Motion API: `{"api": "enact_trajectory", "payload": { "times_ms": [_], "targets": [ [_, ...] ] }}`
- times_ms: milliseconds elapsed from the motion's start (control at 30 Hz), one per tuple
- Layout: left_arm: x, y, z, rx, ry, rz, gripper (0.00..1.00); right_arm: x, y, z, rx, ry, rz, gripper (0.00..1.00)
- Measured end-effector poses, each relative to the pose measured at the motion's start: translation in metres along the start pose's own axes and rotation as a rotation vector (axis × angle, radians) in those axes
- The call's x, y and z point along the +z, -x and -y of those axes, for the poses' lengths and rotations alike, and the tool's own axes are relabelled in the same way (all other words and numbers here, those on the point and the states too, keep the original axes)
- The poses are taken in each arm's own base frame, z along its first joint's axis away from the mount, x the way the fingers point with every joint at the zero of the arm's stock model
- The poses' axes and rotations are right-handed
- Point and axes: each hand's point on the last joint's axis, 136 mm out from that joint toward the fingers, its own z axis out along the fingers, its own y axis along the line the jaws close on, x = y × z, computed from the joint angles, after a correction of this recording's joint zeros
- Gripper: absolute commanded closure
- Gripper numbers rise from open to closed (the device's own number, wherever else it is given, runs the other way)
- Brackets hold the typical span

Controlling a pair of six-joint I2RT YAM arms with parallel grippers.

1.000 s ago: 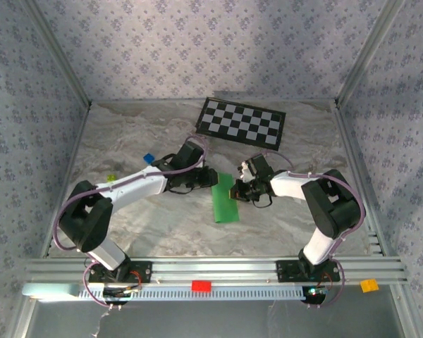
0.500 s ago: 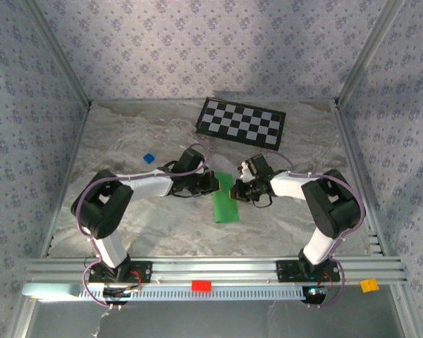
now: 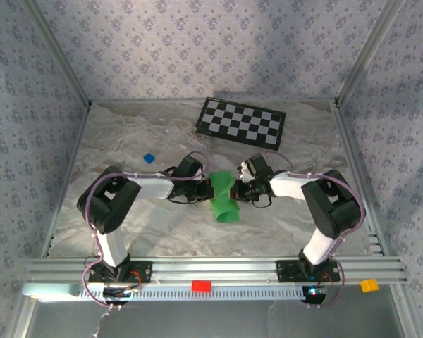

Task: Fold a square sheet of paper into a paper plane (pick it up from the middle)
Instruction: First fold the square sheet of paper in half at the center of the table.

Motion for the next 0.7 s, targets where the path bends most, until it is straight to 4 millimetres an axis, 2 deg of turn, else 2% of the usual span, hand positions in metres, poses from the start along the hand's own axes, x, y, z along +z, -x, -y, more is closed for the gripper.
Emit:
{"api": "enact_trajectory", "payload": {
  "times_ms": [167,367,567,700],
  "targets": [
    [-0.009,-0.003,0.0,-0.018,0.022,-0.004,0.99,0.0,0.0,0.0,-0.004,-0.006,0.004,1.0],
    [-0.021,0.001,0.024,-0.034,-0.051,0.006,0.97,0.0,0.0,0.0,-0.003,-0.011,0.007,1.0],
    [-0.012,-0.01,0.03,-0.051,-0.078,-0.038,0.98,0.0,0.0,0.001,0.001,-0.013,0.01,1.0],
    [0.001,-0.024,0.012,-0.074,-0.047,-0.075,1.0,-0.001,0.0,0.001,-0.001,-0.013,0.016,1.0]
  ]
}}
